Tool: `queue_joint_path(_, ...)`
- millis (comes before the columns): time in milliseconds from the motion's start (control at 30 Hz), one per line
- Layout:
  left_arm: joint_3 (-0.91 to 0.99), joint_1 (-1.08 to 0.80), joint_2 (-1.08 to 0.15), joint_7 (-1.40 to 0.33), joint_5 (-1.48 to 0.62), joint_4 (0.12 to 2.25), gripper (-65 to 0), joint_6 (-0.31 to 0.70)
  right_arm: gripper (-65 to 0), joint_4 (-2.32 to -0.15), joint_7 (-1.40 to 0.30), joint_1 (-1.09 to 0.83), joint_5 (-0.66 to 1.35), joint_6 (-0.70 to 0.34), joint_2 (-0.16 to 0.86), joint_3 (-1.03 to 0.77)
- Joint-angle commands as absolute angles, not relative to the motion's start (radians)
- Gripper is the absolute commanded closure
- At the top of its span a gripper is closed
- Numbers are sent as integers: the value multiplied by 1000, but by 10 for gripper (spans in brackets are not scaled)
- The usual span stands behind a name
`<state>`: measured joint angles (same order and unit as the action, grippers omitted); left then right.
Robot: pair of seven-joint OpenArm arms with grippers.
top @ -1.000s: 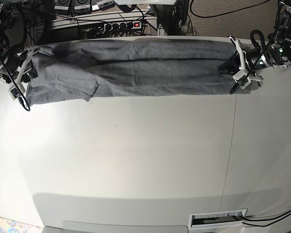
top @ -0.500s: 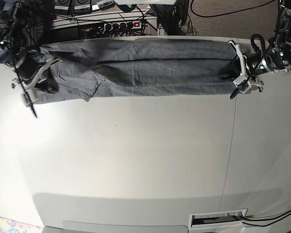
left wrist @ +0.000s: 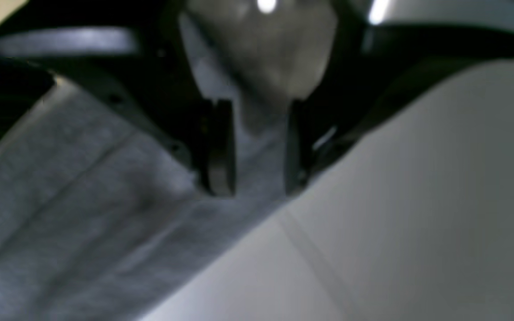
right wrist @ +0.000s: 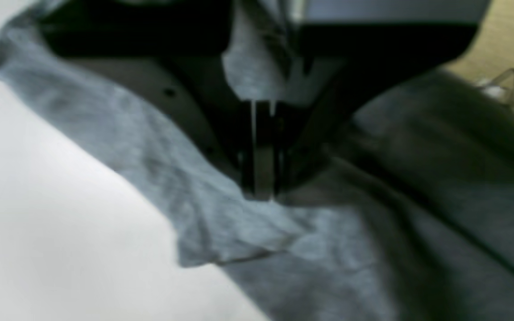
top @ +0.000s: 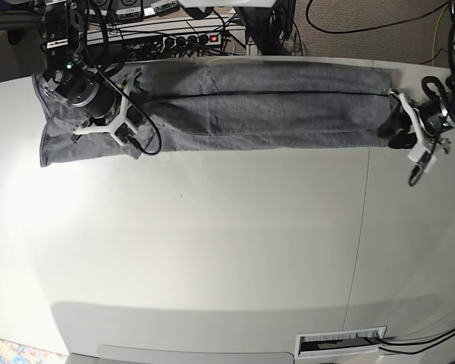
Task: Fold the T-shirt properly
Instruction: 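Release the left gripper and regrasp the shirt end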
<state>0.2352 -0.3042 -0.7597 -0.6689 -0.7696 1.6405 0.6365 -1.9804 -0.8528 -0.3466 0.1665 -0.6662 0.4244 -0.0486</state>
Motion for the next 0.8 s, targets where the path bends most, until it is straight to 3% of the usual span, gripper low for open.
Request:
queue_joint_path(0, 261, -299, -781, -688, -812, 1652, -227, 630, -4, -1994, -830, -331, 159, -660, 438, -54)
queue_joint_path(267, 314, -299, -781, -949, -1009, 1652, -237, 567, -4, -1994, -832, -307, 144, -659, 438, -54)
queue_joint_path(400, 314, -299, -781, -1044, -1059, 1652, -286, 566, -4, -1994, -835, -307, 144, -659, 438, -54)
queue_joint_path(767, 314, -299, -781, -1048, -1080, 1572, -296, 530, -4, -1994, -847, -307, 144, -659, 438, -54)
